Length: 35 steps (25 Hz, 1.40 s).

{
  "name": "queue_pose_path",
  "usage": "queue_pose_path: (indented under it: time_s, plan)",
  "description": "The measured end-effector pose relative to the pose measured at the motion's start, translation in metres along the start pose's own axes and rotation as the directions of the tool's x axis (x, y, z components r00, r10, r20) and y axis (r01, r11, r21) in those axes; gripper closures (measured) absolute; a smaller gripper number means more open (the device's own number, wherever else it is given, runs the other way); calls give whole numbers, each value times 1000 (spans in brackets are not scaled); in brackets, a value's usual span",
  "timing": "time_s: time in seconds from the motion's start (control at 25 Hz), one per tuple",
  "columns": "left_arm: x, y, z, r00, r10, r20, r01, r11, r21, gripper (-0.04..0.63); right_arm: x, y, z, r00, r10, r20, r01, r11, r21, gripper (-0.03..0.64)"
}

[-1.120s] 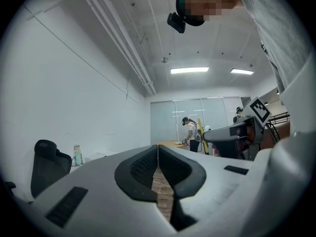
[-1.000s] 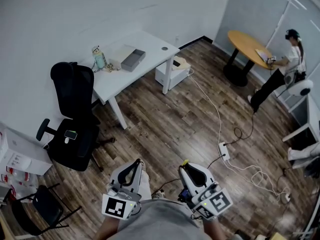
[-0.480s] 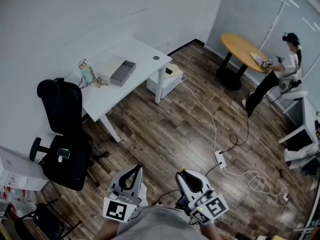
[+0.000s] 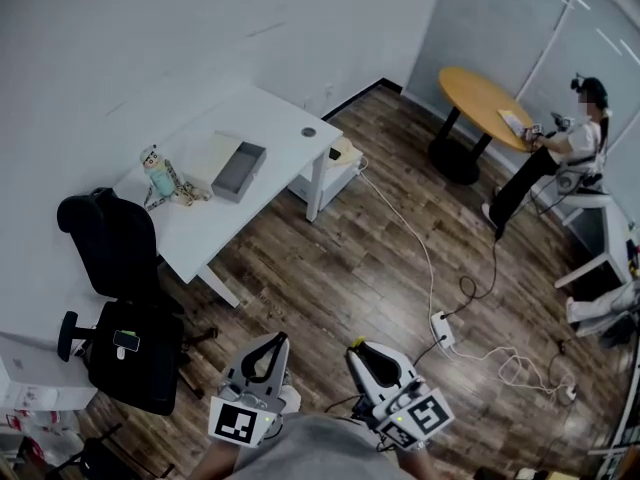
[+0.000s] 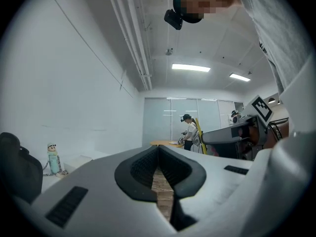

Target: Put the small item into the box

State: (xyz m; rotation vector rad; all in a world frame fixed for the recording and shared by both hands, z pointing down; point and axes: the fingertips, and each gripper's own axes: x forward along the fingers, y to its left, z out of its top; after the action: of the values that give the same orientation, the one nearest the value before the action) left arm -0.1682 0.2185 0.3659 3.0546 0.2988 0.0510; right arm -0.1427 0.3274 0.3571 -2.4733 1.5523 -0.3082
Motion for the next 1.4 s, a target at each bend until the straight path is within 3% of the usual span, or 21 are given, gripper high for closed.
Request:
queue_pose_path:
  time_s: [0.44,0.84,1.4]
  plan:
    - [35,93,12,1000,10,20,-11,999,44,560,87,-8,8,1000,5,14,-4,999,-34,537]
    - [46,109,4,1000,22,-6,-22,999,26,560,104,-28,9,1000,5,-2,-5,1000,-1,537]
    - [123,144,7,987,160,-12,-159,987,28,560,178,-99,33,987,154,-45,-154,988,-3,537]
